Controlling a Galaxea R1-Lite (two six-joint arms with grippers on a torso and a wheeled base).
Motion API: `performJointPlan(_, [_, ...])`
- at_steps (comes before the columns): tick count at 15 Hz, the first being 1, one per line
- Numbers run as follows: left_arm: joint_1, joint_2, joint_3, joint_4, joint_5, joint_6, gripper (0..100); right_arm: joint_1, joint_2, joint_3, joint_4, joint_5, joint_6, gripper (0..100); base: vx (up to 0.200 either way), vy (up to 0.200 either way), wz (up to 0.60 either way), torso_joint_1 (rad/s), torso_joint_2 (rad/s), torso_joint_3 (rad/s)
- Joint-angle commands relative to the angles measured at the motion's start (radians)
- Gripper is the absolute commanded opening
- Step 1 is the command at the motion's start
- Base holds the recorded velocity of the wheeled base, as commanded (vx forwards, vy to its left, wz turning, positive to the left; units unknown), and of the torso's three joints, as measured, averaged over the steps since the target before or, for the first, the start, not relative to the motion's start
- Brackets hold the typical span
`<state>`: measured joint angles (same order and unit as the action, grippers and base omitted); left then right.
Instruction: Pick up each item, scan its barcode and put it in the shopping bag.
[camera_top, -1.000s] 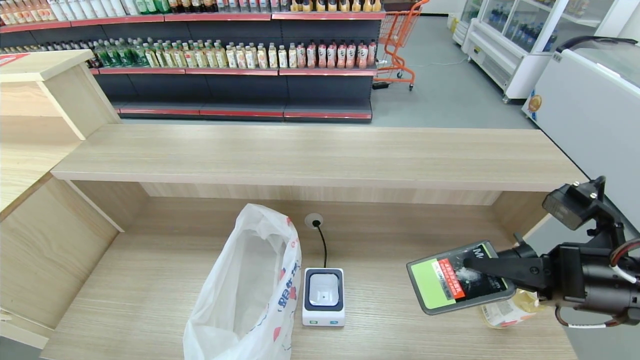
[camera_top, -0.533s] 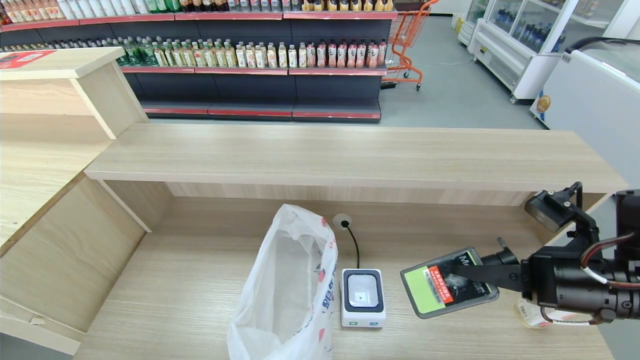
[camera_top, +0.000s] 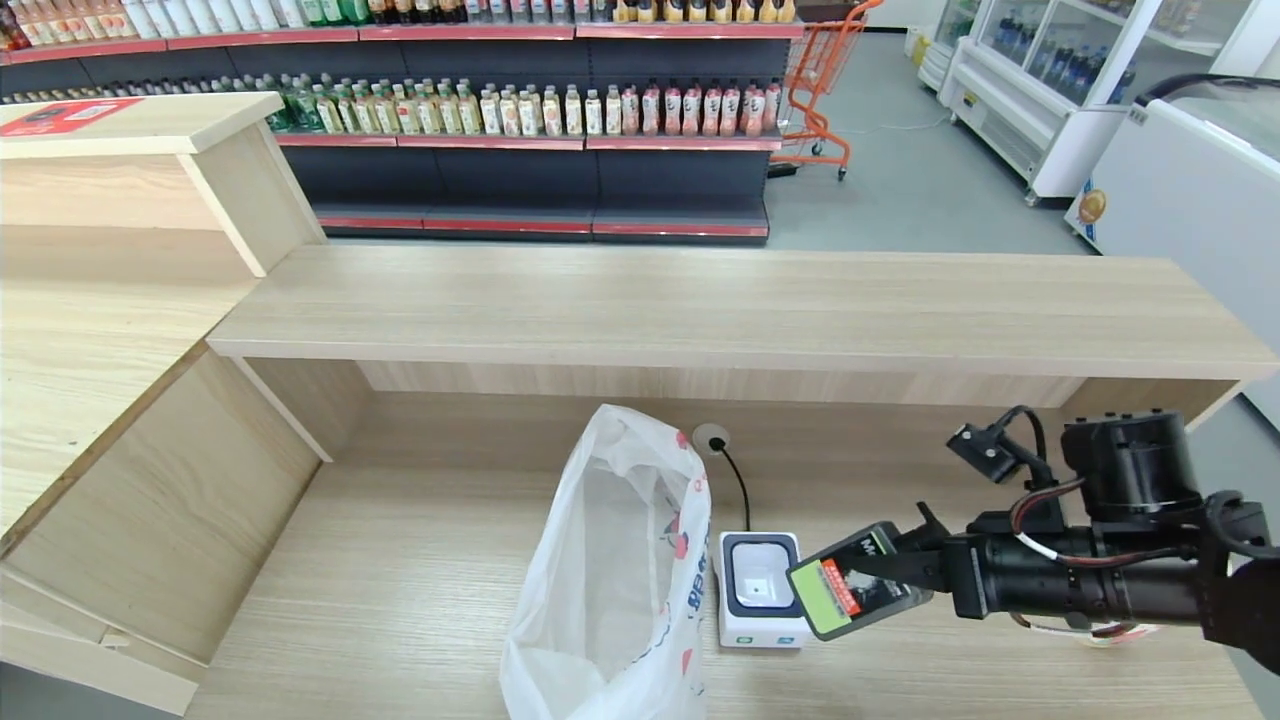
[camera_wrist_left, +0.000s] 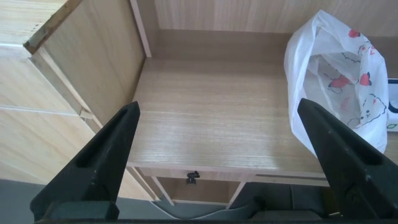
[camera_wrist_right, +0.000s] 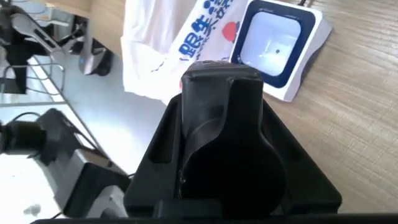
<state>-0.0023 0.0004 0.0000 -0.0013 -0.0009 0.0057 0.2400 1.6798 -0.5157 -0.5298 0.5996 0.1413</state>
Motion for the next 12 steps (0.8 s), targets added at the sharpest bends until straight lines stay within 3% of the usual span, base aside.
performJointPlan(1, [-0.001,0.0,0.0,0.0,0.001,0.0,100,0.002,0.147,-0.004,-0.078,-0.026,-0.017,0,0.0,0.0,0.0,0.0,0.0,0.0])
performJointPlan(8, [-0.001,0.0,0.0,0.0,0.001,0.002,100,0.067,0.279,-0.046,-0.177,-0.083,-0.022,0,0.0,0.0,0.0,0.0,0.0,0.0])
performJointPlan(12, [-0.001,0.0,0.0,0.0,0.001,0.002,100,0.064,0.311,-0.052,-0.205,-0.104,-0.098,0,0.0,0.0,0.0,0.0,0.0,0.0])
